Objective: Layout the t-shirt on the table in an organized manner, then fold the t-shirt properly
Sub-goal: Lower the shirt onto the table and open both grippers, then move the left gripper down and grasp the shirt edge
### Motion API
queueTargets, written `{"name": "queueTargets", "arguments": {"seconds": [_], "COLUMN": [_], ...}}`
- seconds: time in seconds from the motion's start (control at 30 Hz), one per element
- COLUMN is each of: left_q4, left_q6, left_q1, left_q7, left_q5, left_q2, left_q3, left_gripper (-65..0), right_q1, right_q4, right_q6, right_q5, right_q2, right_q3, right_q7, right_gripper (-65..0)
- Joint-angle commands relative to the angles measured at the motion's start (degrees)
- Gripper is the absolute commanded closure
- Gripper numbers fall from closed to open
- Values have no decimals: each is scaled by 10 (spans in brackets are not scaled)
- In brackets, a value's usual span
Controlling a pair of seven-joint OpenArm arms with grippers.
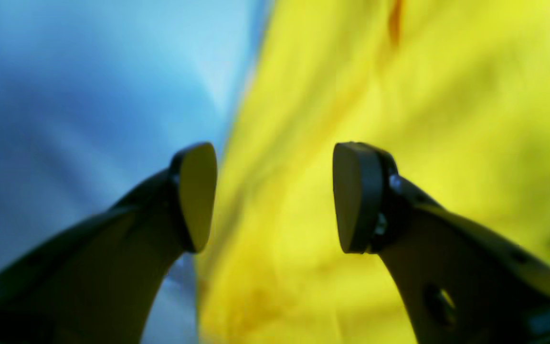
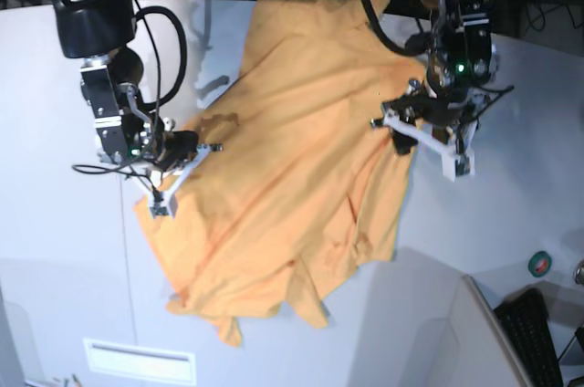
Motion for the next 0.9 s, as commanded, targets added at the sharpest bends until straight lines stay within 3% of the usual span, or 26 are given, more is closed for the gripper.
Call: {"name": "queueTargets", "arguments": {"seconds": [0.0, 0.17, 0.43, 0.63, 0.87], "left_q4": [-15, -172, -311, -408, -417], "left_q6": [-4, -4, -4, -4, -4], "left_q1": [-33, -179, -310, -354, -359], "left_q7": [-9, -9, 29, 28, 24], "left_q5": [12, 140, 301, 321, 319], "left_q2": [4, 19, 73, 74, 74], "left_q3": [18, 85, 105, 101, 101], "left_gripper": [-367, -367, -364, -364, -364], "right_q1": [2, 1, 0, 1, 1], "right_q4": [-2, -2, -2, -2, -2], "right_q6": [-14, -14, -14, -14, -14], "right_q5": [-22, -22, -22, -22, -22], "right_q2": [11, 15, 15, 15, 15], "right_q3": [2, 2, 2, 2, 3], "right_q7": [-26, -27, -28, -27, -27], "right_gripper": [0, 0, 0, 0, 0]}}
